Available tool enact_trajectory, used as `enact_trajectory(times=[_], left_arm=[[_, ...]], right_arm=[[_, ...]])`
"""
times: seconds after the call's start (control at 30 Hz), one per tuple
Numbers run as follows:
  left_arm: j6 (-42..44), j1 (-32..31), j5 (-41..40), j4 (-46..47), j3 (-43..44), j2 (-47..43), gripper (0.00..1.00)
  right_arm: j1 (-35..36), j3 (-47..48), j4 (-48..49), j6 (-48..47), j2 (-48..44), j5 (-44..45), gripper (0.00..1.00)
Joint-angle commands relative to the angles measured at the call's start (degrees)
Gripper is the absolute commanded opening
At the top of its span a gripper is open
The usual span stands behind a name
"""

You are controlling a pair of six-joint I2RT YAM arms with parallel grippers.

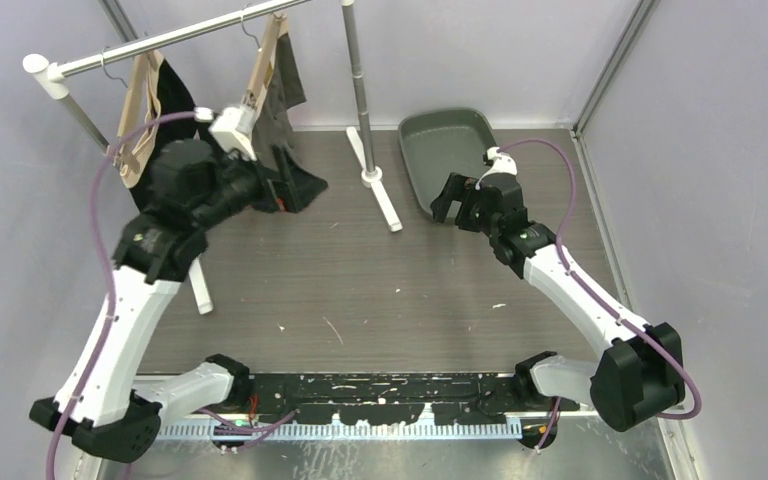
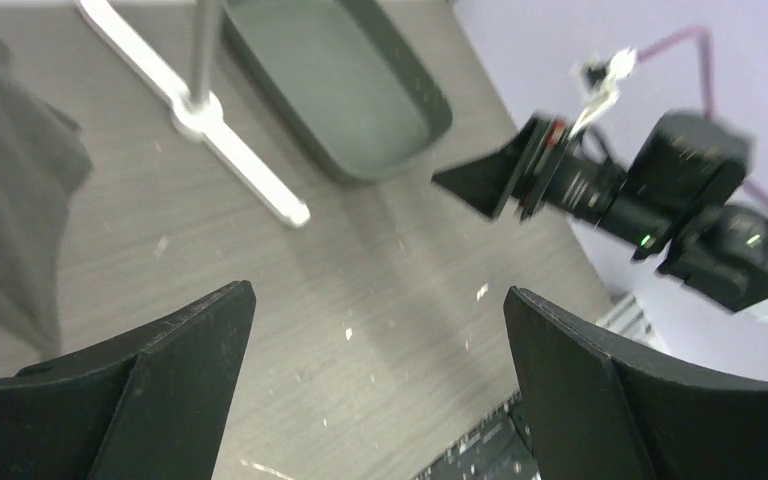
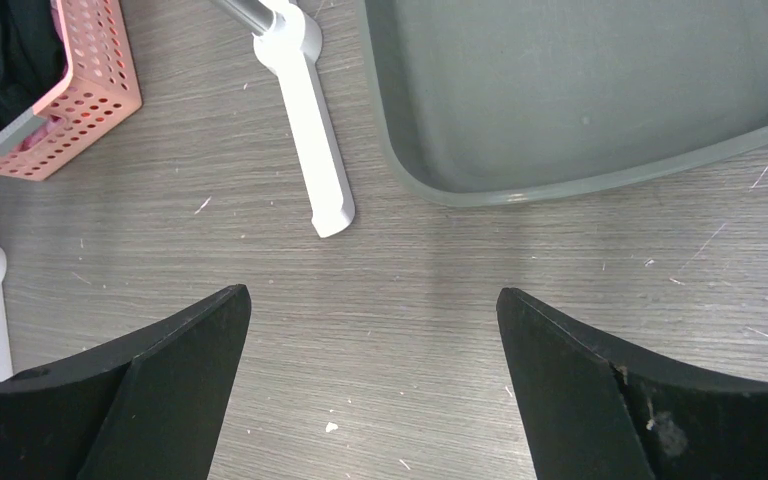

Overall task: Clip the underwear to the hanger
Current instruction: Reset both arms

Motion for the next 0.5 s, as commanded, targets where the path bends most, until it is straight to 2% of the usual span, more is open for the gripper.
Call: enact_trajectory(times=[0.0, 0.2, 0.47], left_arm=[[-2.08, -5.01, 1.00, 11.26, -9.62, -0.26, 0.98], [-1.87, -8.94, 1.70, 18.45, -15.04, 0.69, 0.98], [-1.06, -11.73, 3.54, 23.48, -17.33, 3.40, 0.98]], right_arm=[[-0.22, 3.69, 1.21, 0.82, -0.01, 1.66, 1.00], [-0.24, 2.99, 0.86, 1.82, -0.77, 6.31, 1.00], [-1.23, 4.09, 0.87, 2.08, 1.84, 6.24, 1.00]])
